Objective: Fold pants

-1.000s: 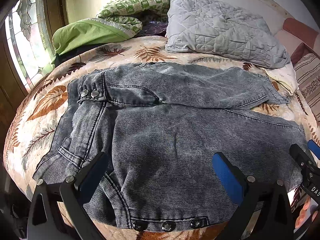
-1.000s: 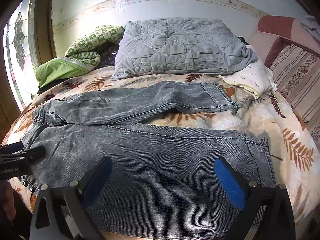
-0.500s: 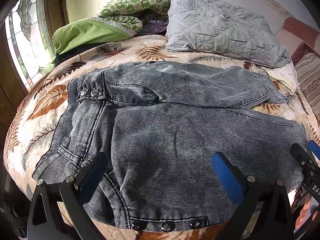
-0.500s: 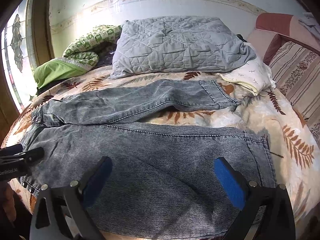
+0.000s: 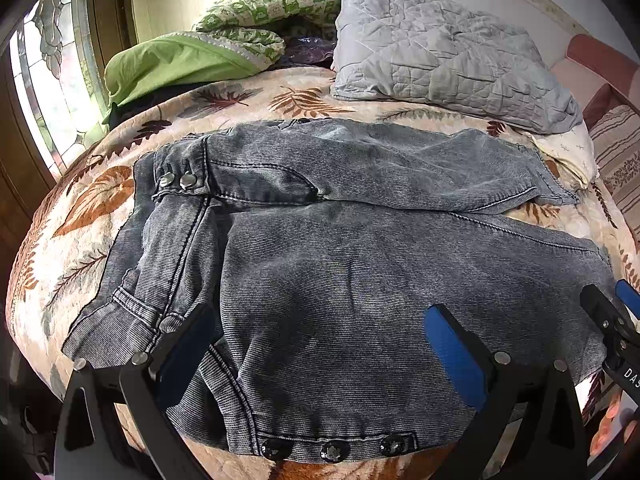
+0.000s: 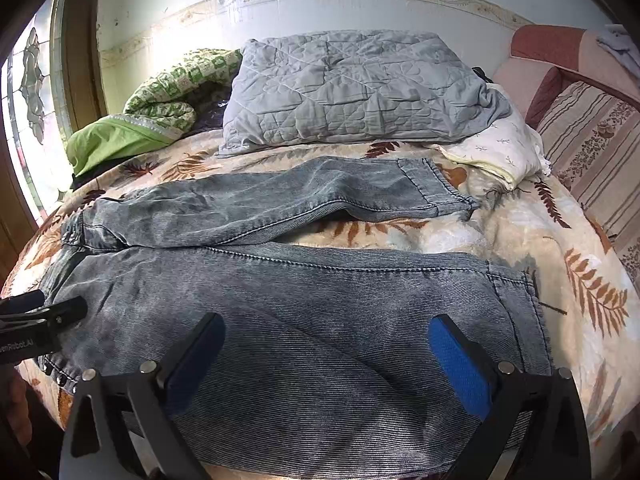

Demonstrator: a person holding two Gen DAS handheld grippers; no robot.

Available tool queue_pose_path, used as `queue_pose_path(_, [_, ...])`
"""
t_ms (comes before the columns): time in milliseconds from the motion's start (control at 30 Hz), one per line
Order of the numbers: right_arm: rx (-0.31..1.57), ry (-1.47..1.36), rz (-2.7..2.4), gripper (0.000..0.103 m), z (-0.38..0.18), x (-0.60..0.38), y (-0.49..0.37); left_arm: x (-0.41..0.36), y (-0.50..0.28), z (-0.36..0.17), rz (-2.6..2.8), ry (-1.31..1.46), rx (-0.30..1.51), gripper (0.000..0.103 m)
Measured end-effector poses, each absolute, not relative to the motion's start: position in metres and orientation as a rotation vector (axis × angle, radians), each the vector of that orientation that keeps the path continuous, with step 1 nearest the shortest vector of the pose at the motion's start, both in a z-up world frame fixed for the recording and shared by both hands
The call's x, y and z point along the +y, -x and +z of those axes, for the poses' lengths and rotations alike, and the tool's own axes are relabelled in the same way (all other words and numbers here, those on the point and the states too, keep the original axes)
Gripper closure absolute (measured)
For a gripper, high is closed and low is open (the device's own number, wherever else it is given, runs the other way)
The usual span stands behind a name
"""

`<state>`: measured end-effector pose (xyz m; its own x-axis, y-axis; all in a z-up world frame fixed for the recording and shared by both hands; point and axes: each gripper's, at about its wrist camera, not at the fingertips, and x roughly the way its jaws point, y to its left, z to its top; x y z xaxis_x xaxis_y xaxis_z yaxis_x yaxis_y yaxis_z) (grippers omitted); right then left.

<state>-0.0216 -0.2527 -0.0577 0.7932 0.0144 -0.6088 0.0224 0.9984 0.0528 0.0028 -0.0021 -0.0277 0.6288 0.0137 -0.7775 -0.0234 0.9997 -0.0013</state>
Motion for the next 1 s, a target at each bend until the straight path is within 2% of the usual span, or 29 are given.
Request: queue_pose_path(1000, [0.656, -0.067, -0.008, 0.000, -0.0602, -0.2546, 0.0208, -0.0029, -0.0020, -0.0300, 0.019, 0.014, 0.900, 0.000])
